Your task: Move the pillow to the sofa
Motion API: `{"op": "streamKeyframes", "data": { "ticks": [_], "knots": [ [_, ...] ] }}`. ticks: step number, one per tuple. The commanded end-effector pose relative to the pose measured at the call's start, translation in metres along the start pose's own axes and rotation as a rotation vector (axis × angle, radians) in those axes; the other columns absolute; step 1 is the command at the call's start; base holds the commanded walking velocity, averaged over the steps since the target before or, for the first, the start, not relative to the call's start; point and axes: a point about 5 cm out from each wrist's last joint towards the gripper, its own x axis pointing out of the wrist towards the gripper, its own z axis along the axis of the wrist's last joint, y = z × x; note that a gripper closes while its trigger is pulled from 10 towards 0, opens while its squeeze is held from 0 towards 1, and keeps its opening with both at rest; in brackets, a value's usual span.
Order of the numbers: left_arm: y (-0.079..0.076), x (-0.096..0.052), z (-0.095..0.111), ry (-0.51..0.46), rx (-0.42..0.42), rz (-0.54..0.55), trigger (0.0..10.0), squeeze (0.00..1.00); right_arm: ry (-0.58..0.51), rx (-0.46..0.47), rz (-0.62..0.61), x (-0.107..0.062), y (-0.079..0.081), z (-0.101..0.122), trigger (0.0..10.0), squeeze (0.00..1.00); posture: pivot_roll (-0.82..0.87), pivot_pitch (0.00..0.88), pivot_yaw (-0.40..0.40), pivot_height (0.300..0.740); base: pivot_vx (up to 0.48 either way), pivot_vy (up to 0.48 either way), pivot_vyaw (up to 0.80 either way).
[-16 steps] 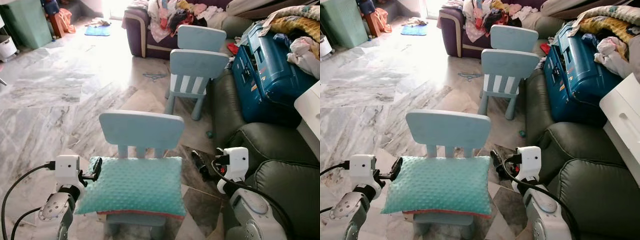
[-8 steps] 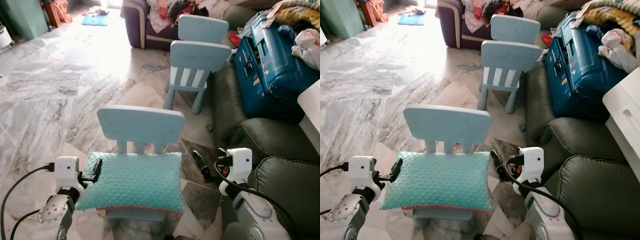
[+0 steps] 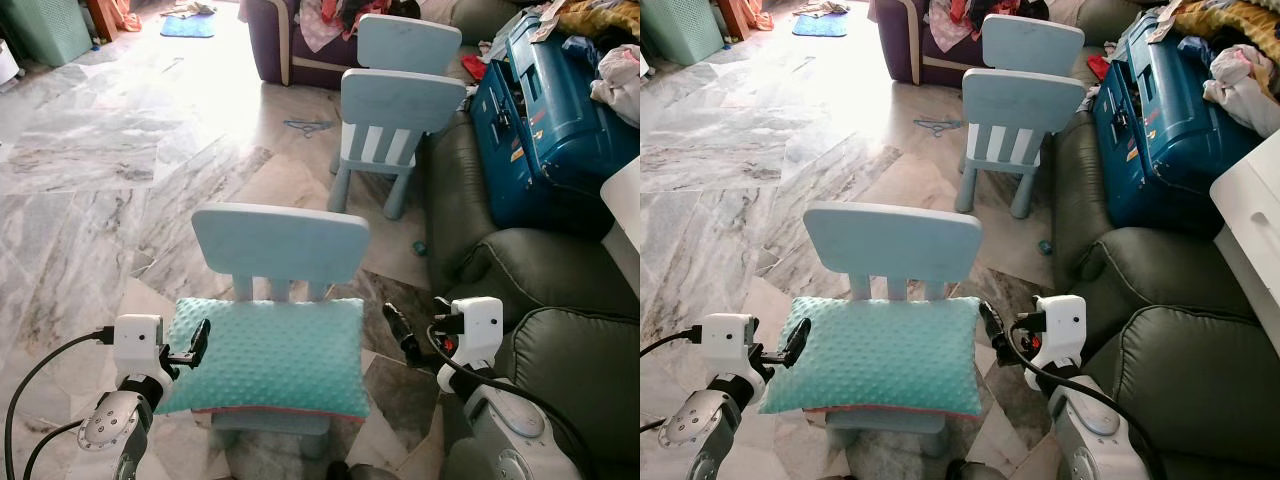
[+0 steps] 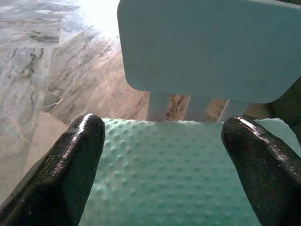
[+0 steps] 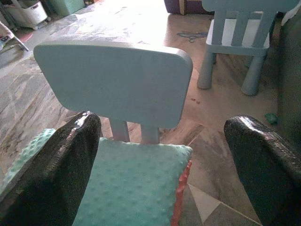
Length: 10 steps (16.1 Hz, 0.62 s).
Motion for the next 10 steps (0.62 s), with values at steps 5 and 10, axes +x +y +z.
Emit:
{"op": "streamKeyframes", "data": {
  "ticks": [5, 10],
  "knots": [
    [-0.0025, -0.0009, -0.0005, 0.006, -0.005, -0.015, 10.0, 0.0, 0.006, -0.011, 0.0, -0.0025, -0.0006, 0.0005, 10.0, 0.0, -0.06, 0.162, -0.067, 0.658, 0.0, 0.0, 0.0],
    [-0.0029, -0.002, -0.0011, 0.008, -0.005, -0.016, 10.0, 0.0, 0.006, -0.012, 0.002, -0.0031, 0.0003, 0.0008, 10.0, 0.0, -0.06, 0.165, -0.067, 0.613, 0.0, 0.0, 0.0]
  ]
}}
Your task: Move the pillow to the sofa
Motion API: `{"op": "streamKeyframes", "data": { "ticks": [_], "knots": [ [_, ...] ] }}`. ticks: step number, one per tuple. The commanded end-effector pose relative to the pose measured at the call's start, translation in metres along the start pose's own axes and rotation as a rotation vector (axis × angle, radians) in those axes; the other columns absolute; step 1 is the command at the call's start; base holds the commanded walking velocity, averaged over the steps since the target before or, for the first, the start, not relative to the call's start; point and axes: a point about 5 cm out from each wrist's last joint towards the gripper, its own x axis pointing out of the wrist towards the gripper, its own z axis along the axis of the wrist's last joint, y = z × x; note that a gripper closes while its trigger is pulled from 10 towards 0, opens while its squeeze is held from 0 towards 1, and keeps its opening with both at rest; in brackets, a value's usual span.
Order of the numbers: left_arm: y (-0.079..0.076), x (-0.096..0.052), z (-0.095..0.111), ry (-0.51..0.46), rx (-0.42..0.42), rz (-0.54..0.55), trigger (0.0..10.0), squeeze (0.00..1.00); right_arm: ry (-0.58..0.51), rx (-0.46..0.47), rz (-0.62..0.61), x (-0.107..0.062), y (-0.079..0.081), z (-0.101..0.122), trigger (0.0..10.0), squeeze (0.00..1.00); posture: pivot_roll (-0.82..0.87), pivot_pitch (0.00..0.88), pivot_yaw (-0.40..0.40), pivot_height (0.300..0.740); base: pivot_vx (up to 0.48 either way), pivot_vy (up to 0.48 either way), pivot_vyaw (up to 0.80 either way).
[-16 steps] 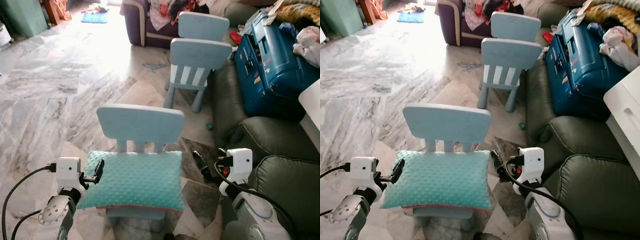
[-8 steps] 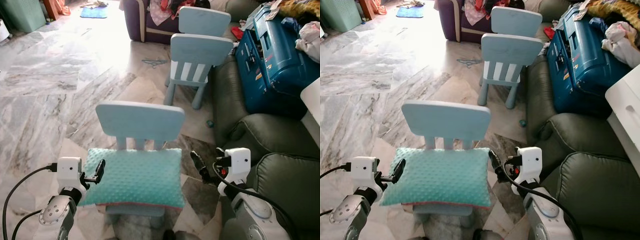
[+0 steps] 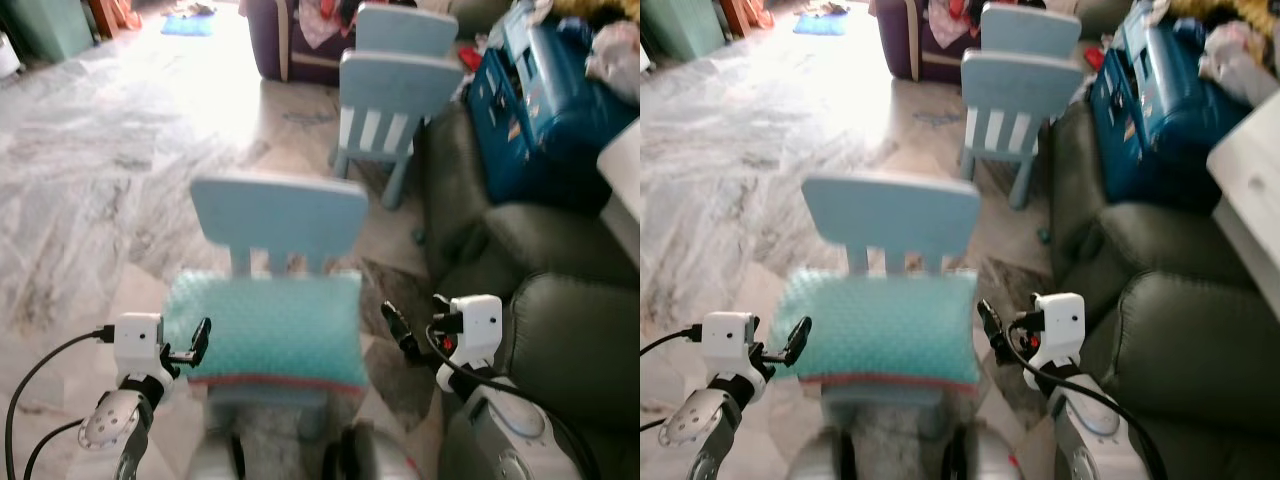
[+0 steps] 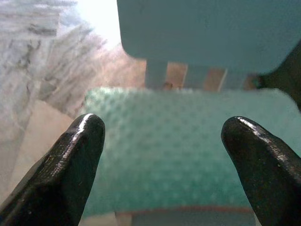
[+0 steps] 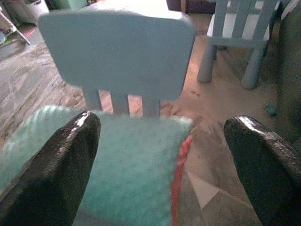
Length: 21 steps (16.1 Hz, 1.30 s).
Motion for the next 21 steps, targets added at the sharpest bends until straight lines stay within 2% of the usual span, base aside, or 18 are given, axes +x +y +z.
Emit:
{"op": "streamKeyframes", "data": {
  "ticks": [1, 21],
  "knots": [
    [-0.0016, -0.0018, -0.0022, 0.012, -0.003, -0.013, 10.0, 0.0, 0.008, -0.003, -0.002, -0.0019, -0.0001, -0.0003, 10.0, 0.0, -0.06, 0.165, -0.066, 0.613, 0.0, 0.0, 0.0],
    [-0.0001, -0.0025, -0.0043, 0.029, 0.025, 0.007, 10.0, 0.0, 0.004, -0.021, 0.008, -0.0002, 0.0008, -0.0004, 10.0, 0.0, -0.06, 0.165, -0.068, 0.613, 0.0, 0.0, 0.0]
  ]
}}
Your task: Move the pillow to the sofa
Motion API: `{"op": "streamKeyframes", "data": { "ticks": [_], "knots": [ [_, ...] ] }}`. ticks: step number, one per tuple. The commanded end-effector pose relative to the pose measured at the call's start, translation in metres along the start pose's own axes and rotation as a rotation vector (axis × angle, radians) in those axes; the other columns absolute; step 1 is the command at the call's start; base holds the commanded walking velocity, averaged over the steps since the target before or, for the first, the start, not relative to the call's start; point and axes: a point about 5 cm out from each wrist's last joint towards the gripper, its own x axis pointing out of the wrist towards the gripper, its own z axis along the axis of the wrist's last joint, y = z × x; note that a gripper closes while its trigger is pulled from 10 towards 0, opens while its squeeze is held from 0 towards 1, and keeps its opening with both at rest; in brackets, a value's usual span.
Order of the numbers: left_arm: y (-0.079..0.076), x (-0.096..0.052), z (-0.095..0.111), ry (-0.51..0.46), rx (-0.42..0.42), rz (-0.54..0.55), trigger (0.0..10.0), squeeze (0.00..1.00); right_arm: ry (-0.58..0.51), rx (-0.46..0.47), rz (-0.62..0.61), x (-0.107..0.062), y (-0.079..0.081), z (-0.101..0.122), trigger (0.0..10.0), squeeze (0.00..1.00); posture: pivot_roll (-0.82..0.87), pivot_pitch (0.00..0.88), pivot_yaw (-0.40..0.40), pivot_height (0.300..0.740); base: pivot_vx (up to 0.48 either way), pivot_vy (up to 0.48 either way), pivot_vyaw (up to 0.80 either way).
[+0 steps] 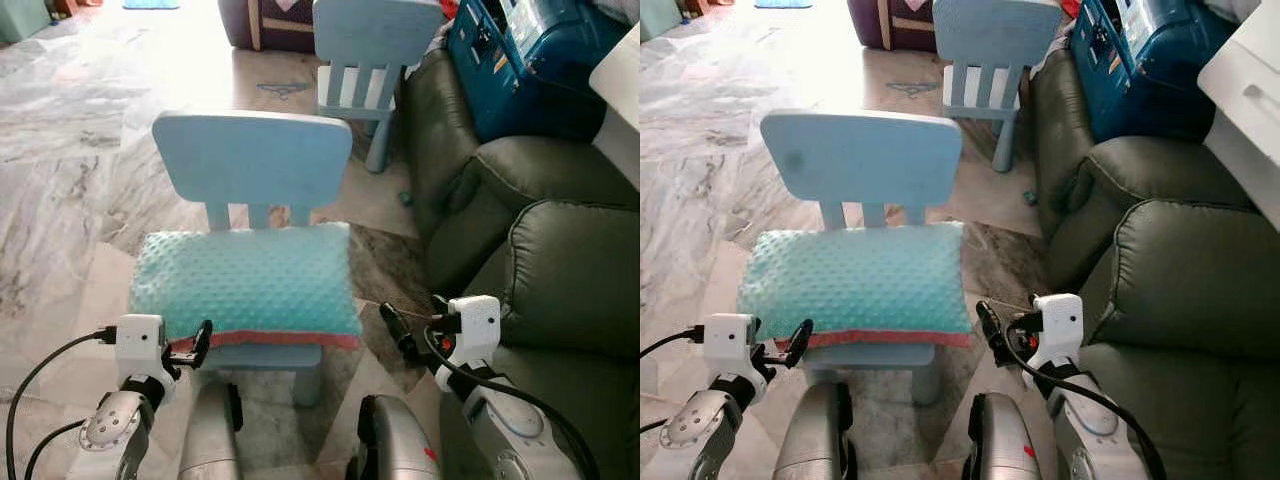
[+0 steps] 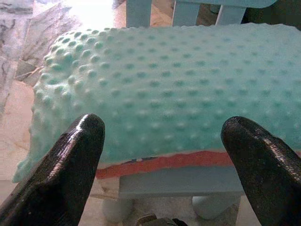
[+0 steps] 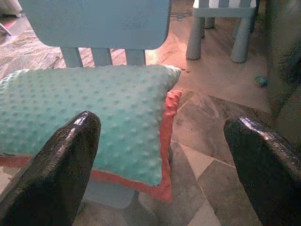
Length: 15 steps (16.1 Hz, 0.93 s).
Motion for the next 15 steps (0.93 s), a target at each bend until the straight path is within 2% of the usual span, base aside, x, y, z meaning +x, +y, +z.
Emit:
{"op": "streamKeyframes", "data": {
  "ticks": [1, 4, 8, 10, 12, 14, 15],
  "knots": [
    [0.002, -0.003, -0.004, 0.021, 0.028, 0.017, 10.0, 0.0, 0.007, -0.014, 0.005, -0.001, 0.0, -0.002, 10.0, 0.0, -0.06, 0.164, -0.068, 0.613, 0.0, 0.0, 0.0],
    [0.014, 0.001, -0.001, 0.025, 0.049, 0.073, 10.0, 0.0, 0.01, -0.014, 0.038, 0.006, 0.0, 0.0, 10.0, 0.0, -0.06, 0.166, -0.067, 0.613, 0.0, 0.0, 0.0],
    [0.051, 0.014, 0.012, 0.007, 0.057, 0.217, 10.0, 0.0, 0.001, -0.041, 0.071, 0.026, -0.008, 0.01, 10.0, 0.0, -0.05, 0.188, -0.073, 0.613, 0.0, 0.0, 0.0],
    [0.061, 0.016, 0.017, 0.004, 0.067, 0.241, 10.0, 0.0, -0.001, -0.068, 0.07, 0.03, -0.012, 0.013, 10.0, 0.0, -0.04, 0.206, -0.074, 0.613, 0.0, 0.0, 0.73],
    [0.068, 0.016, 0.015, 0.021, 0.07, 0.263, 10.0, 0.0, 0.003, -0.063, 0.071, 0.031, -0.013, 0.011, 10.0, 0.0, -0.05, 0.219, -0.075, 0.613, 0.0, 0.0, 0.0],
    [0.081, 0.019, 0.01, 0.048, 0.059, 0.304, 10.0, 0.0, 0.03, -0.043, 0.1, 0.035, -0.01, 0.005, 10.0, 0.0, -0.05, 0.241, -0.075, 0.613, 0.0, 0.0, 0.0],
    [0.097, 0.025, 0.014, 0.065, 0.055, 0.366, 10.0, 0.0, 0.061, 0.05, 0.154, 0.046, -0.005, 0.001, 10.0, 0.0, -0.05, 0.255, -0.076, 0.613, 0.0, 0.0, 0.0]
  ]
}}
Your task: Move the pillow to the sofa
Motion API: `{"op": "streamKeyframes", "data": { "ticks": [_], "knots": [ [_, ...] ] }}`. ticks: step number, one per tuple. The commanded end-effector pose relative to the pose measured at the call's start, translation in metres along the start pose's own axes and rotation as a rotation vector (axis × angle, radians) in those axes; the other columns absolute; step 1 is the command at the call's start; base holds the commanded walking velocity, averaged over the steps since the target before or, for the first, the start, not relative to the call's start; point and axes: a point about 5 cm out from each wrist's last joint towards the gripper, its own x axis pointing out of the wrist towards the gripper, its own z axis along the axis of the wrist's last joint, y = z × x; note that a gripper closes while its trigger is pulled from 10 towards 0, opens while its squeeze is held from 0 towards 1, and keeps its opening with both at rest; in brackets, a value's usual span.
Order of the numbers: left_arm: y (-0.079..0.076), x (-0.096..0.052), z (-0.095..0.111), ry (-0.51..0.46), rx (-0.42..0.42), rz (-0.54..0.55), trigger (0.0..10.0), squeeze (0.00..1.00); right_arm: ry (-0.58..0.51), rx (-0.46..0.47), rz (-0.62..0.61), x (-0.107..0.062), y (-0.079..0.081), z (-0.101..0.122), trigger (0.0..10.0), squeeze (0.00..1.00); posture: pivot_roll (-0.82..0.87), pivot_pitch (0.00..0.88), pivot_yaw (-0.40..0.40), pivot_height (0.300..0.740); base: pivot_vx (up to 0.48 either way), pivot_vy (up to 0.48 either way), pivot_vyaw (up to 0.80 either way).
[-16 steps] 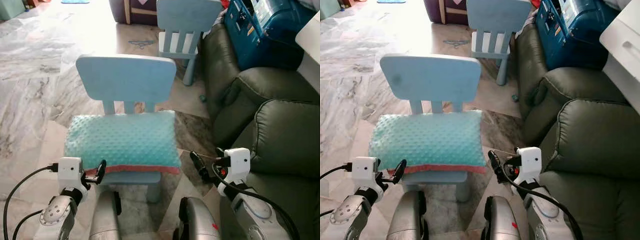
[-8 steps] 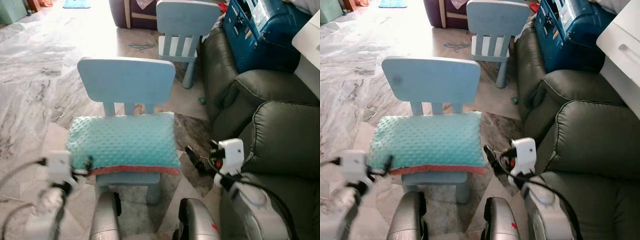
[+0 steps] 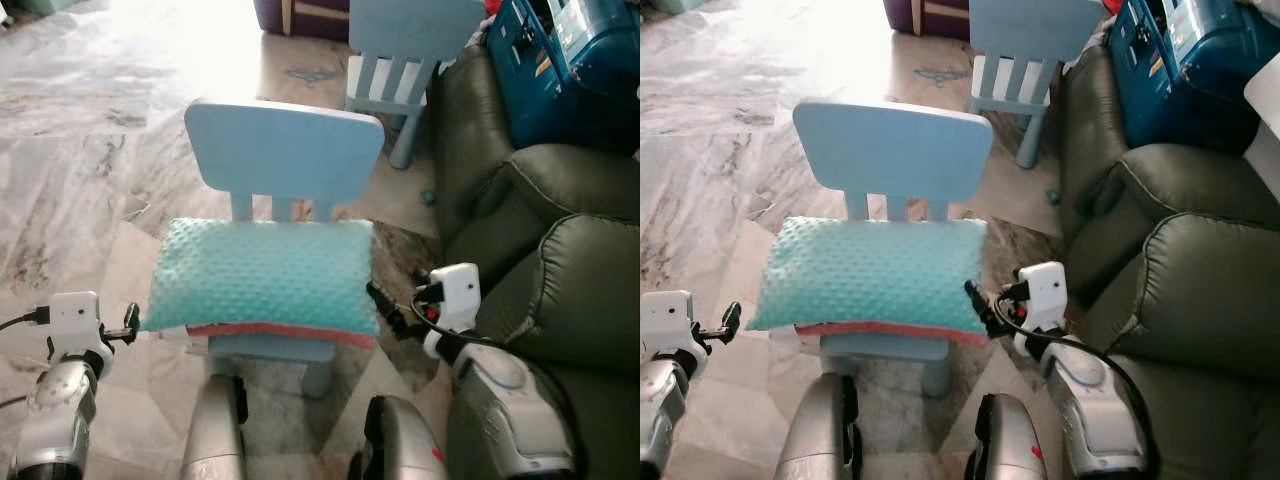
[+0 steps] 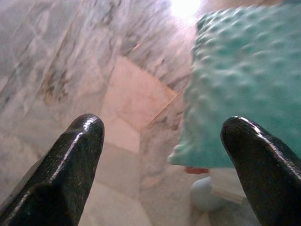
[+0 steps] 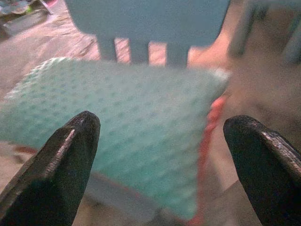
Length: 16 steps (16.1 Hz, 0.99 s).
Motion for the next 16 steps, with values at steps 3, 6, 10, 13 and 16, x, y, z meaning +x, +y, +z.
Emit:
{"op": "streamKeyframes", "data": {
  "ticks": [3, 6, 10, 13, 16],
  "knots": [
    [0.014, 0.015, 0.017, -0.02, -0.011, 0.068, 10.0, 0.0, 0.045, 0.055, 0.053, 0.015, -0.002, -0.002, 10.0, 0.0, -0.04, 0.27, -0.084, 0.613, 0.0, 0.0, 0.0],
    [0.012, 0.026, 0.035, -0.038, 0.005, 0.072, 10.0, 0.0, 0.055, -0.002, 0.051, 0.024, -0.008, 0.002, 10.0, 0.0, -0.06, 0.29, -0.088, 0.613, 0.0, 0.0, 0.0],
    [0.002, 0.036, 0.039, -0.003, -0.053, 0.046, 10.0, 0.0, 0.062, -0.014, 0.033, 0.035, -0.013, 0.0, 10.0, 0.0, -0.06, 0.297, -0.078, 0.613, 0.0, 0.0, 0.0],
    [-0.01, 0.038, 0.038, -0.01, -0.055, 0.005, 10.0, 0.0, 0.014, 0.03, 0.022, 0.034, -0.012, 0.0, 10.0, 0.0, -0.06, 0.292, -0.075, 0.613, 0.0, 0.0, 0.0],
    [-0.013, 0.035, 0.033, -0.035, -0.101, -0.031, 10.0, 0.0, -0.028, 0.055, 0.0, 0.021, -0.007, -0.004, 10.0, 0.0, -0.06, 0.265, -0.068, 0.613, 0.0, 0.0, 0.0]
  ]
}}
